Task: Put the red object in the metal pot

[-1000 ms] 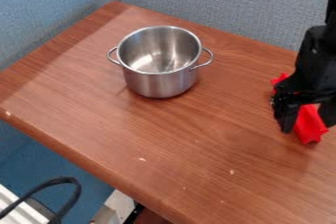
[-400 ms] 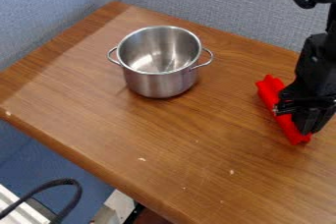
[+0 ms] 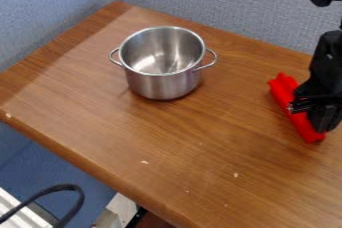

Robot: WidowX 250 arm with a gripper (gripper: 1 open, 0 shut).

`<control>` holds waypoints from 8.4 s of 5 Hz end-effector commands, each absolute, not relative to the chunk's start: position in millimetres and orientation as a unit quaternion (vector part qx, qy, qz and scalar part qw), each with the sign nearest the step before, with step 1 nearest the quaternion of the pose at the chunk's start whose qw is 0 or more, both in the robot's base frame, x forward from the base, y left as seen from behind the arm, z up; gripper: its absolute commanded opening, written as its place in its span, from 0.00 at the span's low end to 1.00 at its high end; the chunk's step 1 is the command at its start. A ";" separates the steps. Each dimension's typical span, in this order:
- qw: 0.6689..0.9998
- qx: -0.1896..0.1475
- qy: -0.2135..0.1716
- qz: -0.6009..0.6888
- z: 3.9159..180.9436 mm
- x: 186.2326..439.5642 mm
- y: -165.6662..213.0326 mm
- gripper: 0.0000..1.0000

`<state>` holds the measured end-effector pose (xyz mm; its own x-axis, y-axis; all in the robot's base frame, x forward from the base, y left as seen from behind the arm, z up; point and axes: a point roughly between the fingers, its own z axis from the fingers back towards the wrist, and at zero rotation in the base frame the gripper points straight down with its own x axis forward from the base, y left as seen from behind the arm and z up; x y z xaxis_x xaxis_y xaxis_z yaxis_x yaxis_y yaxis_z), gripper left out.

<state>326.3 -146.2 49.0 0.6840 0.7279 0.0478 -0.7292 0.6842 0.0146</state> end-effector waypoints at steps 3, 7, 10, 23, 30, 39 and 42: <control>0.926 0.008 -0.030 0.377 43.0 337.5 -145.9 0.00; 0.936 0.025 -0.025 0.350 19.4 339.1 -140.6 0.00; 0.940 0.040 -0.017 0.339 -0.7 339.1 -134.8 0.00; 0.944 0.042 0.008 0.328 -8.3 359.6 -72.5 0.00; 0.944 0.024 0.043 0.328 4.8 376.4 -95.0 0.00; 0.946 -0.010 0.138 0.294 30.5 382.3 -108.6 0.00; 0.949 -0.051 0.130 0.283 71.0 389.8 -99.9 0.00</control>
